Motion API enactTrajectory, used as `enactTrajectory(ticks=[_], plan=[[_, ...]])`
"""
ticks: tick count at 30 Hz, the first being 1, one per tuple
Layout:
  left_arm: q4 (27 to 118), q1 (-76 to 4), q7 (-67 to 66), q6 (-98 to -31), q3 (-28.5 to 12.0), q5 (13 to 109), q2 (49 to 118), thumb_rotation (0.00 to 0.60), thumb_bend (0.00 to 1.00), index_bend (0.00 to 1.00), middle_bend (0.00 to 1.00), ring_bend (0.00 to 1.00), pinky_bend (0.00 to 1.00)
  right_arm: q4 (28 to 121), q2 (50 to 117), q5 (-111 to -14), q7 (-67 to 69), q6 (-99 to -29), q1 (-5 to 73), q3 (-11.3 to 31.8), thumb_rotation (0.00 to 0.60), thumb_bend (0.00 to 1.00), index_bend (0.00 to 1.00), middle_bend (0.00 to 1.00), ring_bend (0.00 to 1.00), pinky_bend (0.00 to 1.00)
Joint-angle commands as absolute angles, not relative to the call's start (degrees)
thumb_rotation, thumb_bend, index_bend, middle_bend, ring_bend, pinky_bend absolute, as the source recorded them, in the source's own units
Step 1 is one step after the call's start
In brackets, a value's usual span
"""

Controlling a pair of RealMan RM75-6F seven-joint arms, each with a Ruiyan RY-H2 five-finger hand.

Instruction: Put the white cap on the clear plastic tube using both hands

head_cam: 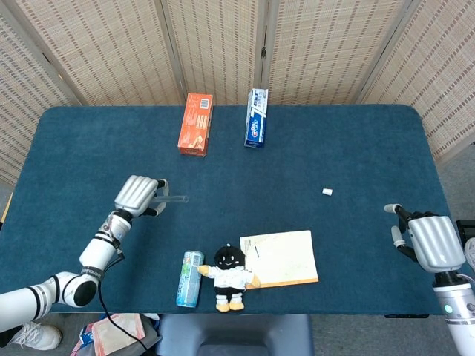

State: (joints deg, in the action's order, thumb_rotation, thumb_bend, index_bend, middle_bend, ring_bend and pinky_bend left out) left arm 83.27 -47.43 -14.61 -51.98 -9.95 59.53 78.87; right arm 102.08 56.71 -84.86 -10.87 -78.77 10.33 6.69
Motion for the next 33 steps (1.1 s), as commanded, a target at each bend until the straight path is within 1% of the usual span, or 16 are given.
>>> enactTrajectory(ticks=[1,5,9,13,17,22,25,33], plan=[[84.6,-46.4,-14.2,-53.4,-9.6,61.2,77.8,0.6,0.36,0.58,1.0,0.97,1.0,103.7,55.9,-81.4,-12.3,-74.4,12.9,7.8,0.6,0.6,0.31,0.8,0.82,0.8],[86.3,-45.3,-14.4,-55.3,-9.2,63.0,76.6,0.6,0.36,0.58,1.0,0.97,1.0,103.6,56.4,-75.4,-14.0,-67.2,16.7,9.0,0.6,0.66,0.31,0.87,0.9,0.86],[88.5,-44.3,-14.3,-56.5,-8.9,64.3,75.3,0.6,0.36,0.58,1.0,0.97,1.0,101.8,57.7,-68.3,-15.8,-59.4,21.2,10.0,0.6,0.71,0.31,0.91,0.95,0.89],[90.4,-43.6,-14.5,-57.4,-8.7,65.2,74.1,0.6,0.36,0.58,1.0,0.97,1.0,98.7,60.2,-62.0,-17.8,-53.7,25.4,10.8,0.6,0.79,0.3,0.94,0.99,0.92],[92.0,-43.0,-14.9,-58.2,-8.7,65.8,73.2,0.6,0.36,0.58,1.0,0.97,1.0,94.7,62.7,-55.8,-20.5,-49.6,29.2,11.0,0.6,0.86,0.27,0.96,1.0,0.92],[93.1,-42.6,-15.5,-58.5,-8.8,65.8,72.7,0.6,0.36,0.58,1.0,0.97,1.0,89.3,65.9,-47.2,-23.3,-44.7,33.8,10.5,0.6,0.92,0.24,1.0,1.0,0.93],[93.4,-42.5,-15.9,-58.4,-8.7,65.7,72.7,0.6,0.36,0.58,1.0,0.97,1.0,85.9,68.0,-43.3,-24.4,-42.5,36.0,9.7,0.6,0.96,0.23,1.0,1.0,0.93],[93.6,-42.1,-16.4,-58.1,-8.6,65.4,72.9,0.6,0.36,0.58,1.0,0.97,1.0,76.9,73.6,-35.8,-25.4,-36.8,41.4,7.7,0.6,0.96,0.22,1.0,1.0,0.94]])
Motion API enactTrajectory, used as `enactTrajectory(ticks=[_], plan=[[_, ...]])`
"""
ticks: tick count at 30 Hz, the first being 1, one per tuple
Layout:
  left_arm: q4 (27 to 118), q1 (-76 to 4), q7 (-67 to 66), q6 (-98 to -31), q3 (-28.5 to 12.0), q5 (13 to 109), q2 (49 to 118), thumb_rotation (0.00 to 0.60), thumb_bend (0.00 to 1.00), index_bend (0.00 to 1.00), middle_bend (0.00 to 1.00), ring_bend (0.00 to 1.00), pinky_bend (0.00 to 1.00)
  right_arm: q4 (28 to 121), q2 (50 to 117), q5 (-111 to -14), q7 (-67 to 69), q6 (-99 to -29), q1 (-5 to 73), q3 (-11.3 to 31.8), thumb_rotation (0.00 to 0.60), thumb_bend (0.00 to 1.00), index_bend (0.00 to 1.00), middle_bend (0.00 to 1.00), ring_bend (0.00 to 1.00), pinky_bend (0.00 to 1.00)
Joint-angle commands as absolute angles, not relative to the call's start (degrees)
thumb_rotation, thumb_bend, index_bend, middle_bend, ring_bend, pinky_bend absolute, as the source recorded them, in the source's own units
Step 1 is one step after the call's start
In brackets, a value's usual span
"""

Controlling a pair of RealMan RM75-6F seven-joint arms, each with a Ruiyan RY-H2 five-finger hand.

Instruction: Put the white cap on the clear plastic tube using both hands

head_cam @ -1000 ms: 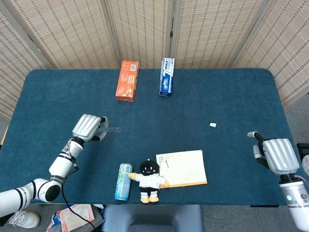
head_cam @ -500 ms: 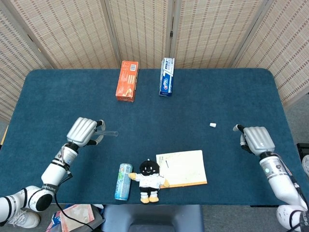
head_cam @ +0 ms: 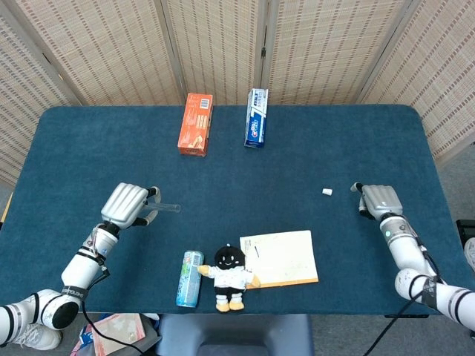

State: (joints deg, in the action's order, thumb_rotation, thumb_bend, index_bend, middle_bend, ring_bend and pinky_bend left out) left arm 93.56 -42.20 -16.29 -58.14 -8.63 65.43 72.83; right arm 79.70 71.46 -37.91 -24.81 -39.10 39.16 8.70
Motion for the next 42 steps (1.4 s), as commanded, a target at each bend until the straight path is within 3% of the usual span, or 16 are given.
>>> enactTrajectory(ticks=[1,20,42], plan=[[93.6,-42.1,-16.4,-58.1,-8.6,65.3,72.9,0.6,0.36,0.58,1.0,0.97,1.0,76.1,74.2,-35.4,-25.4,-36.4,41.9,7.5,0.6,0.96,0.22,1.0,1.0,0.94],[93.5,-41.7,-17.0,-57.5,-8.5,65.1,73.5,0.6,0.36,0.58,1.0,0.97,1.0,69.2,79.8,-32.8,-24.5,-33.2,47.8,3.6,0.6,0.97,0.22,1.0,1.0,0.94],[91.7,-41.5,-15.8,-56.8,-8.5,65.9,74.4,0.6,0.36,0.58,1.0,0.97,1.0,73.5,78.5,-34.5,-24.7,-36.5,51.2,2.5,0.6,0.97,0.22,1.0,1.0,0.94]])
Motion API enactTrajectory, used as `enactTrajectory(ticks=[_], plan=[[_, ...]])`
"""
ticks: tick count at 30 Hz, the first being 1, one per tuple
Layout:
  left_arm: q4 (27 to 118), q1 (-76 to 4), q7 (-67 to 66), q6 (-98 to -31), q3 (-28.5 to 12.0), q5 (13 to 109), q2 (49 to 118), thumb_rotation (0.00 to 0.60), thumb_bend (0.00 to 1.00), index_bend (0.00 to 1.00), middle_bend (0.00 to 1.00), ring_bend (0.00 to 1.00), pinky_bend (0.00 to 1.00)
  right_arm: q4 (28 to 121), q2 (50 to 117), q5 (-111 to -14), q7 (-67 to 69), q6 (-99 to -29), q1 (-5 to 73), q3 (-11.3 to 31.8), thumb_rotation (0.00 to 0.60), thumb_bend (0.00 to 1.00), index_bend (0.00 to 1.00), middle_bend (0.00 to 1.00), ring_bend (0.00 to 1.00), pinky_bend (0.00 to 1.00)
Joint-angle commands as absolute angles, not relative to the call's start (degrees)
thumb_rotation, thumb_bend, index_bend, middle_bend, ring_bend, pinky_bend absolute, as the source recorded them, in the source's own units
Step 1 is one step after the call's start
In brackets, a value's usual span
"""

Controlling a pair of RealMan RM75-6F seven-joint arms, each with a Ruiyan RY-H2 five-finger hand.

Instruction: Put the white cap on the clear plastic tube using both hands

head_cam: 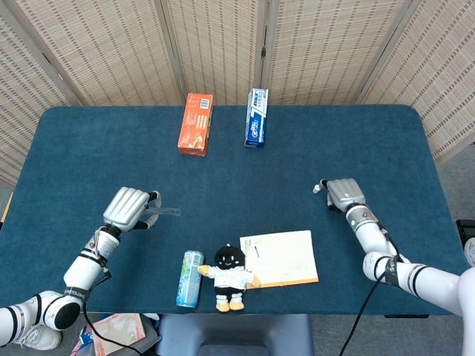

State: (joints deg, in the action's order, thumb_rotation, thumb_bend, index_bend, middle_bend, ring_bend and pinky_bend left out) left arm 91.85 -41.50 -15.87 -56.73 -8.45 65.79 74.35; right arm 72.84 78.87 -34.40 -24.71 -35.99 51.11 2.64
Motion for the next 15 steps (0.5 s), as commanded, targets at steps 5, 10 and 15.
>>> enactTrajectory(ticks=[5,10,15], plan=[[91.5,-41.4,-15.6,-56.8,-8.6,66.1,74.4,0.6,0.36,0.58,1.0,0.97,1.0,76.9,76.2,-35.5,-24.7,-39.1,50.8,2.5,0.6,0.97,0.22,1.0,1.0,0.94],[91.6,-41.3,-15.3,-56.9,-8.6,66.4,74.4,0.6,0.36,0.58,1.0,0.97,1.0,81.9,72.7,-37.2,-24.2,-43.3,49.8,3.1,0.6,0.73,0.2,0.95,0.98,0.92],[91.7,-41.1,-15.2,-56.9,-8.5,66.6,74.4,0.6,0.36,0.58,1.0,0.97,1.0,85.1,70.8,-40.5,-21.0,-47.1,47.6,4.8,0.6,0.35,0.19,0.68,0.67,0.63]])
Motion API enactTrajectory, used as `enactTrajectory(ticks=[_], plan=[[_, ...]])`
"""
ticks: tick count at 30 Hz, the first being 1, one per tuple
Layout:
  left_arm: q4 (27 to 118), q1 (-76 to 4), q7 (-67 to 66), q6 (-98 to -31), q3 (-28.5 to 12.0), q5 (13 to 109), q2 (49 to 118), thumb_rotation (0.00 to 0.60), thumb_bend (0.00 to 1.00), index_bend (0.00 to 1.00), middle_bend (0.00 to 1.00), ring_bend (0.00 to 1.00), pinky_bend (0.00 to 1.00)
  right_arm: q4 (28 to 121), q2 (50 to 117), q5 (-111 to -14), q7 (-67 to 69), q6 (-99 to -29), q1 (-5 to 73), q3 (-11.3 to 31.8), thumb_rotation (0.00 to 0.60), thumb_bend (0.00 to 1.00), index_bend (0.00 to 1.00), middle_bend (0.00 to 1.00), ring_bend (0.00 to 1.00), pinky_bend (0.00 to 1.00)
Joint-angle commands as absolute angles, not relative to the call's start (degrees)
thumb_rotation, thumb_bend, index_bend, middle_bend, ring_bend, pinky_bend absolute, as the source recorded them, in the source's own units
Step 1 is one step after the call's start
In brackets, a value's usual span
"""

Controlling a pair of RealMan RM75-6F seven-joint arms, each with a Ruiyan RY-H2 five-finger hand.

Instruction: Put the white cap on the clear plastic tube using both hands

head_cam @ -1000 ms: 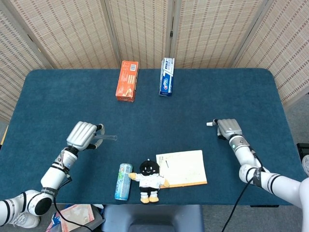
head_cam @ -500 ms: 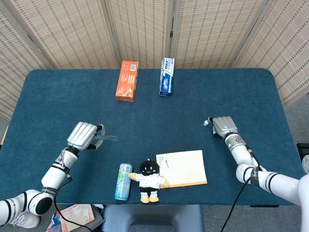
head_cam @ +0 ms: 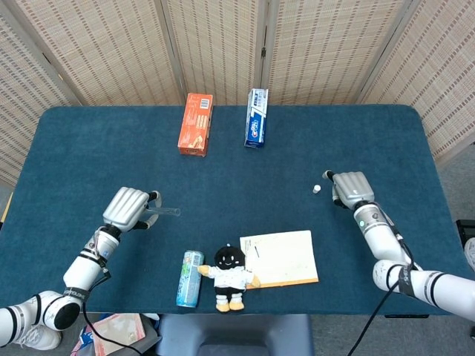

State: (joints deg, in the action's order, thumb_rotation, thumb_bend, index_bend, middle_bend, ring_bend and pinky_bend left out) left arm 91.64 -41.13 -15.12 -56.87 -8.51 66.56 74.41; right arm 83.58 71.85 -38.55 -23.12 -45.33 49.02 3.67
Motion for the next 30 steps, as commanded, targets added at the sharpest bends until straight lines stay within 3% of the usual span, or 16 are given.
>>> enactTrajectory(ticks=[1,5,9,11,16,30], plan=[[91.7,-41.0,-15.2,-56.9,-8.5,66.6,74.4,0.6,0.36,0.58,1.0,0.97,1.0,85.3,70.7,-41.3,-20.1,-47.5,47.2,5.1,0.6,0.29,0.19,0.57,0.55,0.54],[92.2,-40.9,-15.3,-57.1,-8.5,66.7,74.2,0.6,0.36,0.58,1.0,0.97,1.0,84.7,71.0,-44.8,-16.8,-48.1,45.9,6.1,0.6,0.21,0.19,0.24,0.19,0.24],[92.7,-40.8,-15.6,-57.3,-8.5,66.6,73.9,0.6,0.36,0.58,1.0,0.97,1.0,81.9,72.9,-48.3,-15.2,-49.5,45.2,6.7,0.6,0.2,0.19,0.07,0.01,0.04],[92.9,-40.7,-15.8,-57.3,-8.5,66.6,73.8,0.6,0.36,0.58,1.0,0.97,1.0,79.4,74.6,-49.9,-14.3,-50.5,44.8,7.1,0.6,0.2,0.22,0.03,0.0,0.0],[93.4,-40.7,-15.9,-57.1,-8.6,66.1,73.6,0.6,0.36,0.58,1.0,0.97,1.0,74.1,78.3,-51.6,-13.4,-50.0,45.0,7.7,0.6,0.22,0.32,0.03,0.0,0.0],[93.1,-40.9,-17.1,-56.9,-8.5,65.5,74.3,0.6,0.36,0.58,1.0,0.97,1.0,60.3,87.5,-50.3,-14.8,-43.0,46.6,8.3,0.6,0.26,0.44,0.1,0.0,0.0]])
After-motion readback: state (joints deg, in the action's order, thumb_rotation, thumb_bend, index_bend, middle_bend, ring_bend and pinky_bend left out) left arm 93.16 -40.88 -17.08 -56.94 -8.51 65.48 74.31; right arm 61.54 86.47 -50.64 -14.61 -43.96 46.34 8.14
